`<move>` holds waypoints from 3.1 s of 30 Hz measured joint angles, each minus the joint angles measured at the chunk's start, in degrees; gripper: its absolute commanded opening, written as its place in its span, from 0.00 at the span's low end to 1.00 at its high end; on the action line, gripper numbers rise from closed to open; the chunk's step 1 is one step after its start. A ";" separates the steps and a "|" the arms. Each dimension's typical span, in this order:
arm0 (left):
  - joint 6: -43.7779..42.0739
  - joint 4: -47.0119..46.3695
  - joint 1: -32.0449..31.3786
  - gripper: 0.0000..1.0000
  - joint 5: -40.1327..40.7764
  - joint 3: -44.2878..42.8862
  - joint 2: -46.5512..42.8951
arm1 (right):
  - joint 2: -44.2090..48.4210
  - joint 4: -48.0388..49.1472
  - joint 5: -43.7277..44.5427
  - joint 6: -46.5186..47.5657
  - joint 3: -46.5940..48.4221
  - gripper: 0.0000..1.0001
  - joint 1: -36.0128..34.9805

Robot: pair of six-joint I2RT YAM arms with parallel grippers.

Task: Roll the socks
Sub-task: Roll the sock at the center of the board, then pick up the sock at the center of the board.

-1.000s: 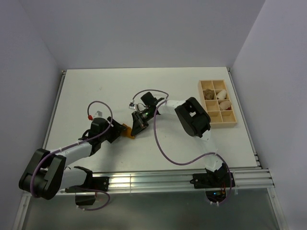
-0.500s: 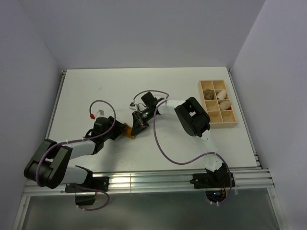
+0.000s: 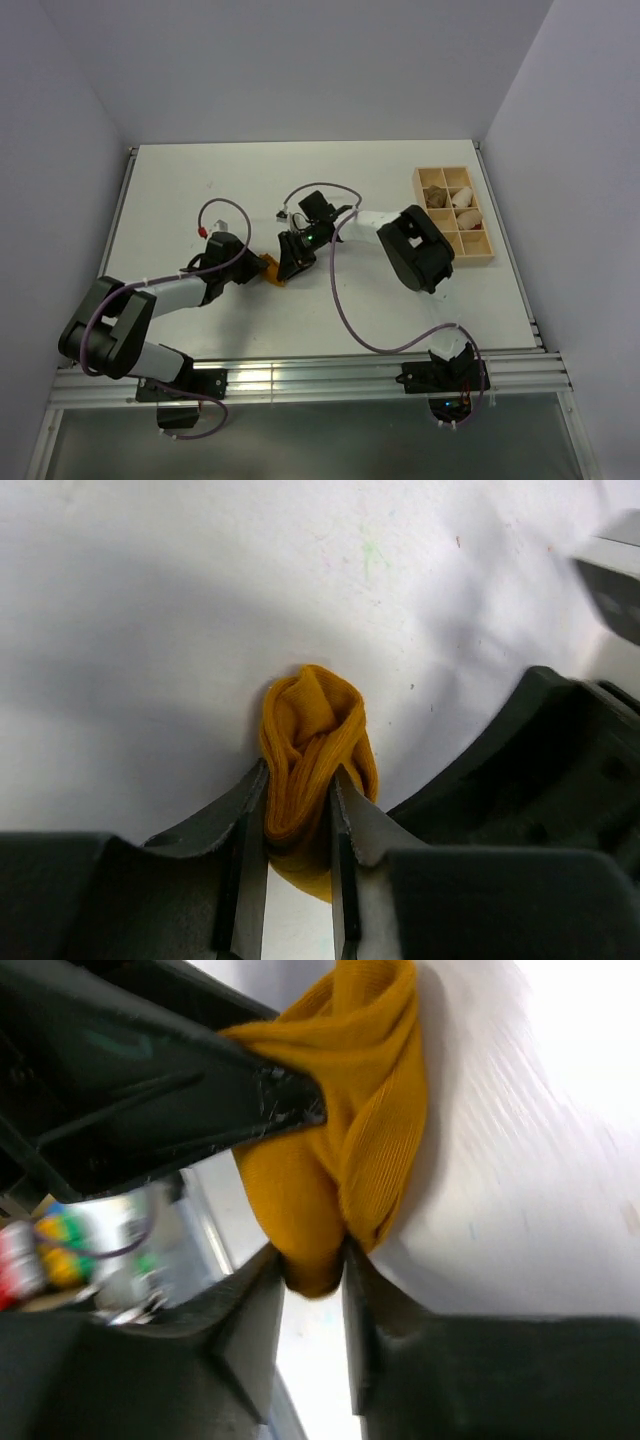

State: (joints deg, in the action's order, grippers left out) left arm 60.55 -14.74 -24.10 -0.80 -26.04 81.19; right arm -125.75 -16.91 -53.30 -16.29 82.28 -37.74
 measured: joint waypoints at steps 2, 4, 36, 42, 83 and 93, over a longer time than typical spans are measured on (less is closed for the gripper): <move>-0.52 2.19 -0.31 0.18 -0.07 -1.90 0.90 | 4.46 0.87 5.88 0.98 -3.52 0.53 -0.28; -1.29 4.90 -0.44 0.18 -0.09 -3.89 1.64 | 8.90 2.51 11.63 2.14 -7.06 0.59 -0.63; -11.69 37.53 -1.84 0.23 0.26 -30.45 15.15 | 17.94 31.93 81.66 35.50 -25.16 0.69 -32.41; -11.82 37.94 -1.95 0.23 0.22 -30.91 15.58 | 15.02 33.51 84.11 35.69 -25.14 0.69 -32.41; -11.39 39.56 4.57 0.78 -0.66 -30.40 8.85 | 12.02 28.57 77.42 30.05 -19.52 0.00 -27.43; -13.07 37.86 20.35 0.78 -1.62 -28.48 -5.29 | 14.78 24.33 64.98 25.03 -19.12 0.00 -23.02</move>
State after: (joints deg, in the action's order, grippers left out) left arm 47.48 23.11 -3.75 -2.42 -54.52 75.90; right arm -110.98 7.42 11.68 8.73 63.16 -60.75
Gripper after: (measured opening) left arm 0.780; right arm 0.317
